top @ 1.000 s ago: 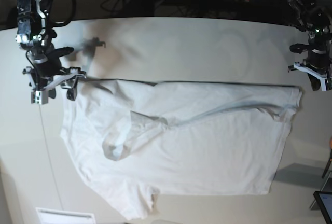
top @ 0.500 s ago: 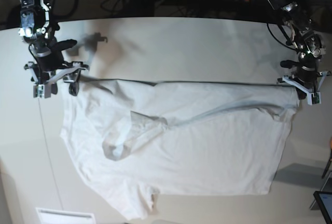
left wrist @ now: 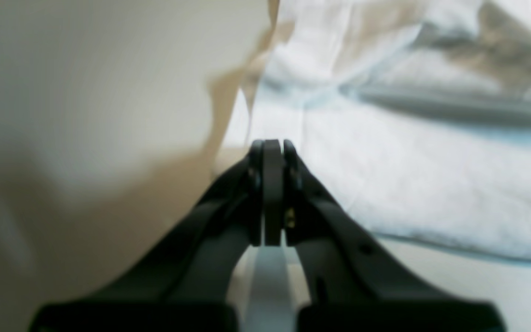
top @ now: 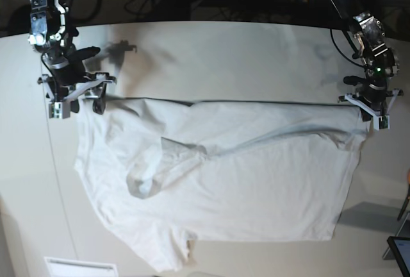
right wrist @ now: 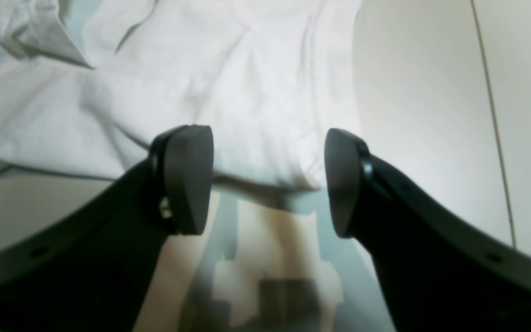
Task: Fold the T-shirt properly
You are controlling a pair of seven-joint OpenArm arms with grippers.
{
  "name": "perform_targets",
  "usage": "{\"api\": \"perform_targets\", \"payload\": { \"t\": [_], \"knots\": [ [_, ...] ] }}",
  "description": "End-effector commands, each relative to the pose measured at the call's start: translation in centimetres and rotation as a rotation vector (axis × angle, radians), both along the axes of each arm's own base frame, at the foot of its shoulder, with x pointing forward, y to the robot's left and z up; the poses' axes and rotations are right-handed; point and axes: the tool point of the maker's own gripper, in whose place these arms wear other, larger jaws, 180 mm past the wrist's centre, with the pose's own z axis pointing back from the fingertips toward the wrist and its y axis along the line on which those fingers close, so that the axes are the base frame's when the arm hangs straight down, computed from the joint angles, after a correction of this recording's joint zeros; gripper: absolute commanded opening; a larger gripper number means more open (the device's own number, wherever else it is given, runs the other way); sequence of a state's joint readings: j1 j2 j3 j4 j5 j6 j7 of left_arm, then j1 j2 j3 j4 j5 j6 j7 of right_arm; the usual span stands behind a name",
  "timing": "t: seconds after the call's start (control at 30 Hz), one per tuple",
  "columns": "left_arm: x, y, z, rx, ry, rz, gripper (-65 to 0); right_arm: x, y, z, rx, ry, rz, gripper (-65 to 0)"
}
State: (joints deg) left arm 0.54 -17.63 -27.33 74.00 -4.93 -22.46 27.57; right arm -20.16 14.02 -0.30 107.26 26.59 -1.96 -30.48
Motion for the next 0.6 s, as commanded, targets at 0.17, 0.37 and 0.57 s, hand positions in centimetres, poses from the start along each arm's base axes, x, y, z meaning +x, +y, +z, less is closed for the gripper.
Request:
{"api": "perform_targets", "payload": {
  "t": [0.17, 0.37, 0.57],
  "knots": [
    [-0.1, 1.9, 0.8, 0.025, -0.016, 0.023, -65.0, 0.7, -0.3, 0.4, -0.008, -0.03, -0.001, -28.6],
    [0.0, 2.5, 1.2, 0.04, -0.038, 0.019, -65.0, 0.8, -0.7, -0.9, -0.007, 0.002, -0.012, -39.6],
    [0.4, 2.3, 2.4, 0.059, -0.063, 0.006, -65.0, 1.2, -0.8, -0.4, -0.006, -0.014, -0.013, -45.8]
  ]
}}
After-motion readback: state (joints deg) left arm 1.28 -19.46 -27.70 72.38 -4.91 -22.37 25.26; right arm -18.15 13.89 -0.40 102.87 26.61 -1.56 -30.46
